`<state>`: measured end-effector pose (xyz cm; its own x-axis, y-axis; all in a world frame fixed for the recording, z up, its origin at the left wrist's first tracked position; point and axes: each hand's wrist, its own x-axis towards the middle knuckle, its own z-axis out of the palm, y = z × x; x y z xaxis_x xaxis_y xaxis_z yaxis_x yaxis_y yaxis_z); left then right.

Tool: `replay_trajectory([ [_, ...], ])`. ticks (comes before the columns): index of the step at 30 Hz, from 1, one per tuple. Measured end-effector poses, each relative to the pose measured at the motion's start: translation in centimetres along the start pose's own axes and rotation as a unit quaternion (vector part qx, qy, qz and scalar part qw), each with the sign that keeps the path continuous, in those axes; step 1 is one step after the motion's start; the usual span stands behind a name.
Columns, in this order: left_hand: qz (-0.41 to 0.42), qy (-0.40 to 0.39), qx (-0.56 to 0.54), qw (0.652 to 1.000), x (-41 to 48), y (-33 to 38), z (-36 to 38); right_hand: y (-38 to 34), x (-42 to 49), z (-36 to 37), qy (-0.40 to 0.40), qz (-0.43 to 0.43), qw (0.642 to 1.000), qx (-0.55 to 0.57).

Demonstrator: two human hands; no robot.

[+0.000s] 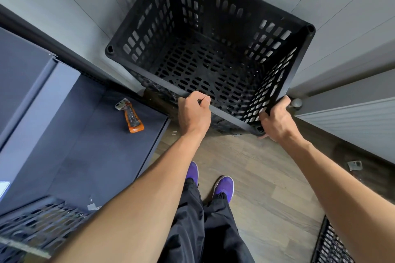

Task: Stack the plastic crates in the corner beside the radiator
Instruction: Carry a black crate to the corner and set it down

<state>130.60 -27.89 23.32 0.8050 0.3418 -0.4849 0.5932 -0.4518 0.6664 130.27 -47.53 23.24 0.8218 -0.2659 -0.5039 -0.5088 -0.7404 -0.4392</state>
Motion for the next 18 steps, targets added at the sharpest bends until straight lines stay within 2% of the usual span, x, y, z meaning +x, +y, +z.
replay_trajectory([
  [8, -0.001, -0.050, 0.032, 0.998, 1.1, 0.3, -1.0, -1.3, -0.5, 0.3, 0.039, 0.030, 0.999, 0.002],
  [13, -0.018, -0.064, 0.045, 0.997, 0.7, 0.9, -1.1, -1.5, -0.8, -0.2, 0.004, 0.050, 0.998, 0.045],
  [18, -0.019, -0.070, 0.045, 0.996, 0.2, 0.7, -0.5, -1.4, -1.6, -0.9, 0.005, 0.053, 0.998, 0.046],
])
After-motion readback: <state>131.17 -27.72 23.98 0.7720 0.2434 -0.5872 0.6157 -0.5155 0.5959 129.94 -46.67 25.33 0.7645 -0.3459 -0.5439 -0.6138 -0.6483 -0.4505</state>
